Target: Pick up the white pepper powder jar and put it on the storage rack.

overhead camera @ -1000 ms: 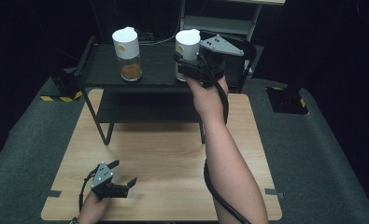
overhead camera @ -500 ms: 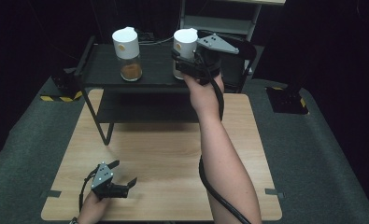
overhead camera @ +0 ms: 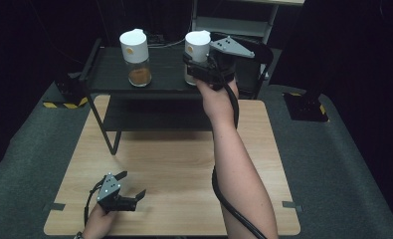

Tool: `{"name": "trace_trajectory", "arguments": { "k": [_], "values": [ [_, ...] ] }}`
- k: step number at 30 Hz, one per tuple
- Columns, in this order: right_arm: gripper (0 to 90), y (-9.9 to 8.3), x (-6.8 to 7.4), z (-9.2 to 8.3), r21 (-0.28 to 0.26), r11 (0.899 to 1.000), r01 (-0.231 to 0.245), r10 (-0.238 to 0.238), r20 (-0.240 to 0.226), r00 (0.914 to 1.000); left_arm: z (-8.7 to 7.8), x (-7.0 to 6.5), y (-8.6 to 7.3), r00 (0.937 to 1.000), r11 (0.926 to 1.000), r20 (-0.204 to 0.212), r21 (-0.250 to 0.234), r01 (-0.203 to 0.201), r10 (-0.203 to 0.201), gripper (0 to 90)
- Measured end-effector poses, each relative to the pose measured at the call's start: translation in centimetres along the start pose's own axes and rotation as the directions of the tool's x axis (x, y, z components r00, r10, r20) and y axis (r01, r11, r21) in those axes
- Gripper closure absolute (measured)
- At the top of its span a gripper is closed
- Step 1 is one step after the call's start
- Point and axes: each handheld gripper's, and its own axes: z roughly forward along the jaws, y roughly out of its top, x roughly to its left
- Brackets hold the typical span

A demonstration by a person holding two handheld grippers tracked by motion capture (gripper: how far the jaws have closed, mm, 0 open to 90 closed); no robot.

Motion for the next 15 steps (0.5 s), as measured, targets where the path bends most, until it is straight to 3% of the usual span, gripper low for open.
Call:
{"name": "trace_trajectory", "arguments": {
  "k": [12,15],
  "values": [
    [29.5,-0.05,0.14,0.18,0.000,1.000,-0.003,0.003,0.009,1.0000,0.02,-0.03,0.01,1.0000,1.0000,-0.001,0.001,0.000,0.000,0.5],
    [26.0,-0.11,0.48,0.15,-0.004,1.000,0.002,-0.002,0.024,0.9997,0.02,-0.03,0.02,1.0000,1.0000,-0.001,0.001,-0.001,0.001,0.5]
  ]
}}
